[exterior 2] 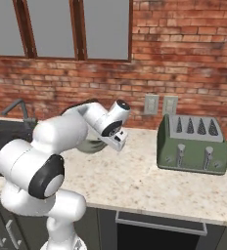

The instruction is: Clear the mugs and bowl far away from the sink.

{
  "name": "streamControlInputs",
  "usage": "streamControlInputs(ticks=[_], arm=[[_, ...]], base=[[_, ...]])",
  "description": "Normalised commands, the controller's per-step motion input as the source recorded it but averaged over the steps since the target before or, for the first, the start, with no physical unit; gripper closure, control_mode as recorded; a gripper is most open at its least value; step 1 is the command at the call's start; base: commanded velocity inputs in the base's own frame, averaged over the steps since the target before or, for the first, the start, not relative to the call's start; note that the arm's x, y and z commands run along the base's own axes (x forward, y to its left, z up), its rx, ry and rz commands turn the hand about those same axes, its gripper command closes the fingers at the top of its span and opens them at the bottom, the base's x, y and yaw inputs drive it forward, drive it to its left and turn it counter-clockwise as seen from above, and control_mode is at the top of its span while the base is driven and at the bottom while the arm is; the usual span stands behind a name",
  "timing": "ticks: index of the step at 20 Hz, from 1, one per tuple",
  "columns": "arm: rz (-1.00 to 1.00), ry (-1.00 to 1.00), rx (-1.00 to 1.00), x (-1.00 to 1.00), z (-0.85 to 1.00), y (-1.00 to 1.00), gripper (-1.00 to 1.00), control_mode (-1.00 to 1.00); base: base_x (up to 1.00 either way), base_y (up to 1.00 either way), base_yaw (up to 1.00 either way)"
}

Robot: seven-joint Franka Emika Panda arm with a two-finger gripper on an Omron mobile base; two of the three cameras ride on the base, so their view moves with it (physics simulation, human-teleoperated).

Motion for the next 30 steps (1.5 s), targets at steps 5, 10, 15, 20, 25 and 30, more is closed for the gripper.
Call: streamControlInputs(ticks=[5, 10, 15, 20, 25, 30], arm=[[0.0, -0.22, -0.01, -0.62, 0.87, -0.03, 1.0, -1.0], [0.02, -0.08, -0.03, -0.69, 1.0, -0.02, 1.0, -1.0], [0.0, -0.03, -0.07, -0.85, 1.0, 0.0, 1.0, -1.0], [0.0, -0.01, -0.05, -0.76, 0.99, 0.0, 1.0, -1.0], [0.0, 0.05, -0.02, -0.39, 0.78, 0.0, 1.0, -1.0], [-0.01, 0.11, -0.01, -0.16, 0.22, 0.05, 1.0, -1.0]], base=[[0.0, 0.0, 0.0], [0.0, 0.0, 0.0], [0.0, 0.0, 0.0], [0.0, 0.0, 0.0], [0.0, 0.0, 0.0], [0.0, 0.0, 0.0]])
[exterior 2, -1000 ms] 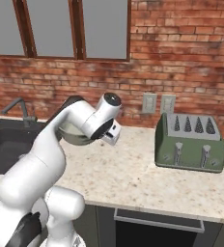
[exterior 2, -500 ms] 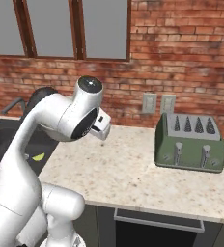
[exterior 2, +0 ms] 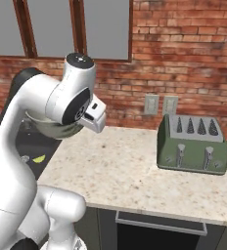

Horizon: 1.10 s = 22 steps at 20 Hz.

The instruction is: Clear the mugs and bowl far away from the sink.

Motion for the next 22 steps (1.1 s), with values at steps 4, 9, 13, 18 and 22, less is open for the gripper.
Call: streamControlInputs(ticks=[4, 9, 13, 18, 22], arm=[[0.0, 0.0, 0.0, 0.0, 0.0, 0.0, 1.0, 1.0], [0.0, 0.0, 0.0, 0.0, 0.0, 0.0, 1.0, 1.0], [0.0, 0.0, 0.0, 0.0, 0.0, 0.0, 1.0, 1.0], [0.0, 0.0, 0.0, 0.0, 0.0, 0.0, 1.0, 1.0], [0.0, 0.0, 0.0, 0.0, 0.0, 0.0, 1.0, 1.0]], base=[[-0.41, 0.2, 0.0], [-0.78, 0.44, 0.04], [-0.64, 0.59, 0.3], [-0.41, 0.69, 0.52], [-0.24, 0.71, 0.55]])
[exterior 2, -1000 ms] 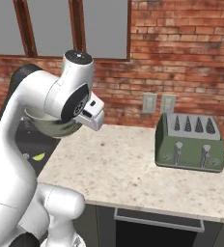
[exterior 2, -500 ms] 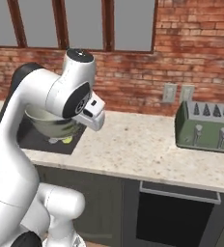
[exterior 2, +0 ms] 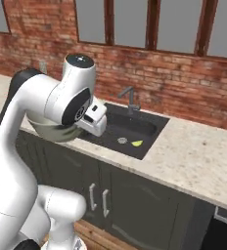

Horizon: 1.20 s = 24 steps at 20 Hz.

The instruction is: Clear the mugs and bowl far away from the sink.

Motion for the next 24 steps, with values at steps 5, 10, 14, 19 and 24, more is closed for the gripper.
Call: streamControlInputs(ticks=[5, 10, 14, 19, 24], arm=[[0.0, 0.0, 0.0, 0.0, 0.0, 0.0, 1.0, 1.0], [0.0, 0.0, 0.0, 0.0, 0.0, 0.0, 1.0, 1.0], [0.0, 0.0, 0.0, 0.0, 0.0, 0.0, 1.0, 1.0], [0.0, 0.0, 0.0, 0.0, 0.0, 0.0, 1.0, 1.0], [0.0, 0.0, 0.0, 0.0, 0.0, 0.0, 1.0, 1.0]], base=[[-0.17, 0.26, 0.64], [-0.16, 0.01, 0.66], [-0.2, 0.01, 0.64], [-0.14, 0.18, 0.56], [0.0, 0.4, 0.49]])
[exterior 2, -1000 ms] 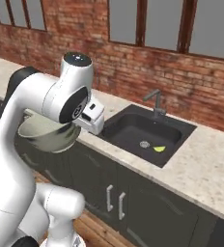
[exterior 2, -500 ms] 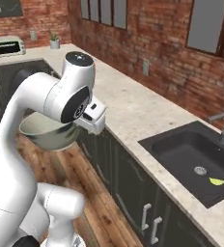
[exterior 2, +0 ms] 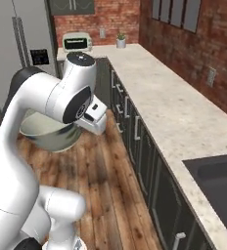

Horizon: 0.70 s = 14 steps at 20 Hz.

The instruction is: Clear the mugs and bowl far away from the sink.

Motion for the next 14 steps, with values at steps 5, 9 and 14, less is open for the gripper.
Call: streamControlInputs(ticks=[5, 9, 14], arm=[[0.0, 0.0, 0.0, 0.0, 0.0, 0.0, 1.0, 1.0], [0.0, 0.0, 0.0, 0.0, 0.0, 0.0, 1.0, 1.0], [0.0, 0.0, 0.0, 0.0, 0.0, 0.0, 1.0, 1.0]], base=[[0.0, 0.46, 0.56], [0.0, 0.31, 0.66], [0.0, 0.25, 0.7]])
